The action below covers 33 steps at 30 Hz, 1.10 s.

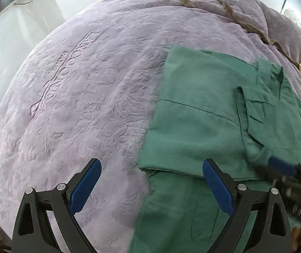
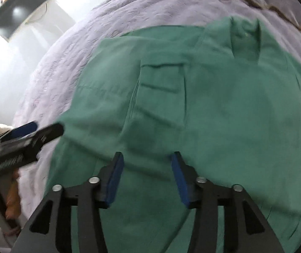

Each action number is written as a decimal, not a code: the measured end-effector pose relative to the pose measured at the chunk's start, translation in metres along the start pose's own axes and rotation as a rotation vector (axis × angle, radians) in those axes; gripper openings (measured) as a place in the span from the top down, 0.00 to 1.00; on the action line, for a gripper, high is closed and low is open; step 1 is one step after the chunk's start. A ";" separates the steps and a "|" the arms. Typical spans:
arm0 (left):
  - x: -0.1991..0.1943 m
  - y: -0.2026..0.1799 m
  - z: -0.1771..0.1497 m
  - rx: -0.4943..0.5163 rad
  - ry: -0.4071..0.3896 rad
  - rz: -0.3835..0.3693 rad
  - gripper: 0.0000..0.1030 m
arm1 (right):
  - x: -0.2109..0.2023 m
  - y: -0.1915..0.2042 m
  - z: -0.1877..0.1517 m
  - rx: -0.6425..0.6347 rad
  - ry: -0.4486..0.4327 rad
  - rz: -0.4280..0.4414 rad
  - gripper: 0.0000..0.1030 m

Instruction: Fold large clothes

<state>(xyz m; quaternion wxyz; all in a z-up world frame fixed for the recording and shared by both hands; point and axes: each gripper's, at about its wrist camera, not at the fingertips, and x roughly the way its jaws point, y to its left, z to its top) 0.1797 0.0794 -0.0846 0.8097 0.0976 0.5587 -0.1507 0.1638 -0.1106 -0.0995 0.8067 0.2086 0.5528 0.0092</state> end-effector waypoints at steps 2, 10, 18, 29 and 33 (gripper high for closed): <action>-0.003 -0.007 0.002 0.014 -0.007 -0.026 0.06 | -0.017 -0.025 -0.020 0.087 -0.006 0.037 0.45; 0.015 -0.087 0.016 0.114 0.012 -0.188 0.06 | -0.094 -0.193 -0.115 0.681 -0.128 0.038 0.45; 0.040 -0.131 0.018 0.188 0.026 -0.091 0.06 | -0.121 -0.270 -0.134 0.940 -0.343 0.121 0.97; 0.047 -0.145 0.021 0.230 0.017 -0.035 0.06 | -0.148 -0.286 -0.147 0.878 -0.264 0.214 0.61; 0.041 -0.145 0.026 0.234 -0.002 -0.033 0.06 | -0.186 -0.275 -0.106 0.670 -0.349 0.110 0.32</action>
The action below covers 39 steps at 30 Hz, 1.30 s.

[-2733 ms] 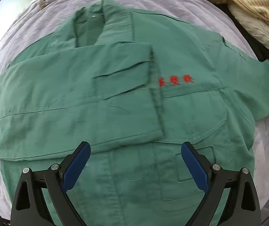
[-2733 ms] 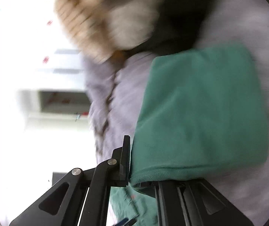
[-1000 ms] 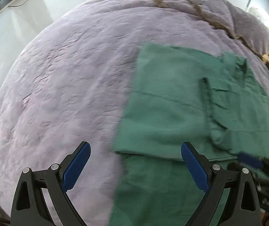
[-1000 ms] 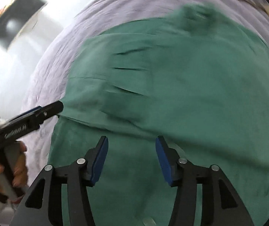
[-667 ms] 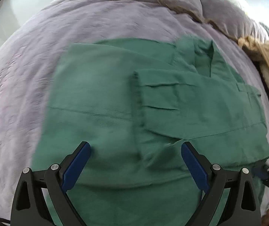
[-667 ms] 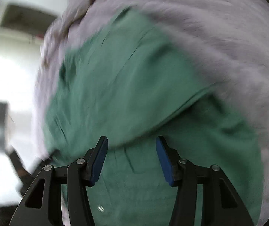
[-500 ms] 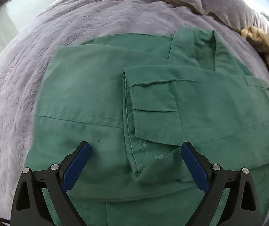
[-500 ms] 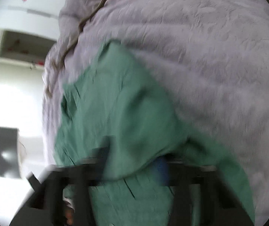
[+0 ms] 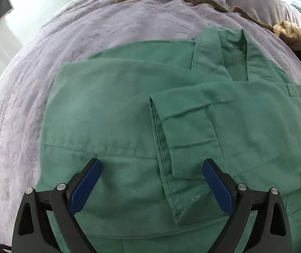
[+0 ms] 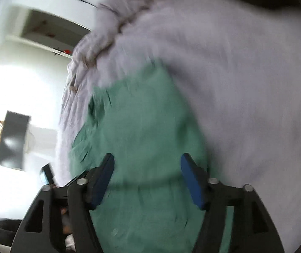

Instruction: Fold large clothes

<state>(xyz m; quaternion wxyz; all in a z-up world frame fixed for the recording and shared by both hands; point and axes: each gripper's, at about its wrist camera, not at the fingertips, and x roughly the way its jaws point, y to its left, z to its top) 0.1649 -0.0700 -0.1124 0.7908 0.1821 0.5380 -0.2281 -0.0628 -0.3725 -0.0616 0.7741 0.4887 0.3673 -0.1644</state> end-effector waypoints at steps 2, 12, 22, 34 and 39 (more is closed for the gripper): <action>-0.003 0.000 0.005 -0.006 -0.018 0.009 0.06 | 0.017 0.003 0.031 -0.028 -0.019 -0.081 0.32; 0.010 -0.014 0.021 -0.004 -0.009 0.052 0.06 | 0.122 -0.011 0.110 -0.011 0.072 -0.233 0.97; 0.034 -0.029 0.051 0.033 -0.044 0.080 0.06 | 0.115 -0.031 0.107 0.007 0.033 -0.351 1.00; -0.015 -0.006 0.022 0.013 -0.024 0.036 0.06 | 0.047 0.009 0.006 -0.196 0.126 -0.250 0.95; 0.016 -0.007 0.003 0.001 0.043 0.101 0.05 | 0.060 -0.027 -0.016 -0.129 0.173 -0.282 0.96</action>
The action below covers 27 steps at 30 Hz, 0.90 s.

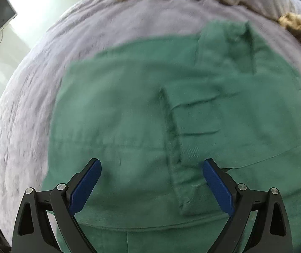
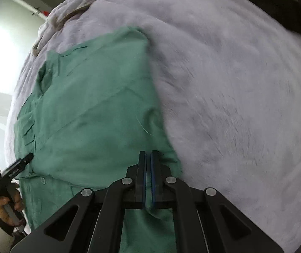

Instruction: Fold large clothes

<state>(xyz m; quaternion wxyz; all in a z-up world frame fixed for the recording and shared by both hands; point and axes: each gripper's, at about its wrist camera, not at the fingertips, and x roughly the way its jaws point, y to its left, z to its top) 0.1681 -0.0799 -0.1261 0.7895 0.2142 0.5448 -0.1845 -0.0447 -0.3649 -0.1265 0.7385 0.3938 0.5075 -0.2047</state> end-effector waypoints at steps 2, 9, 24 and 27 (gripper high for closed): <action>0.002 0.006 -0.001 -0.025 -0.004 -0.015 0.05 | -0.008 -0.006 -0.003 0.013 -0.011 -0.003 0.96; -0.026 0.026 -0.006 -0.056 0.010 0.024 0.05 | -0.038 -0.022 -0.014 0.059 0.006 0.020 0.77; -0.073 0.007 -0.088 -0.057 0.155 -0.044 0.05 | -0.063 -0.006 -0.084 0.020 0.154 0.031 0.50; -0.083 0.002 -0.108 -0.051 0.179 -0.035 0.05 | -0.069 -0.008 -0.095 0.020 0.181 0.049 0.50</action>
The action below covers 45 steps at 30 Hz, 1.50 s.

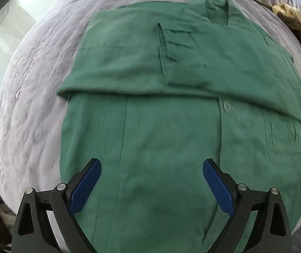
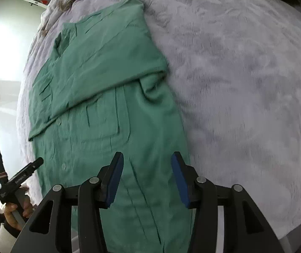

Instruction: Fold large clothes

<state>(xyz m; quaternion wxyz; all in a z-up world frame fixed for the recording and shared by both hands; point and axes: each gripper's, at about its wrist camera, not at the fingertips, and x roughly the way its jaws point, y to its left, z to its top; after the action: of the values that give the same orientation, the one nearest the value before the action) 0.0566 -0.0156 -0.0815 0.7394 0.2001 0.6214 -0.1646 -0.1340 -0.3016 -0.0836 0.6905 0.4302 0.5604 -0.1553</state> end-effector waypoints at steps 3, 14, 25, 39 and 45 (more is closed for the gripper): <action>-0.003 -0.001 -0.017 -0.024 0.032 0.000 0.06 | -0.005 -0.001 -0.010 -0.013 0.024 0.011 0.50; -0.033 -0.006 -0.062 -0.063 0.033 0.012 0.00 | -0.004 -0.003 -0.052 -0.005 0.090 0.024 0.41; -0.047 0.007 -0.098 -0.029 0.017 -0.027 0.00 | -0.009 0.013 -0.087 0.037 0.040 0.027 0.25; -0.034 0.068 -0.149 -0.011 0.038 -0.040 0.00 | -0.023 -0.003 -0.146 0.207 -0.063 -0.022 0.20; -0.017 0.117 -0.166 -0.090 0.085 -0.040 0.00 | -0.031 -0.030 -0.161 0.318 -0.104 -0.030 0.20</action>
<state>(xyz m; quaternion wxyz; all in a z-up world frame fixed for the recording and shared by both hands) -0.0304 0.1692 -0.0789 0.7172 0.1609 0.6629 -0.1428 -0.2678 -0.2034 -0.0682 0.6393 0.5171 0.4986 -0.2743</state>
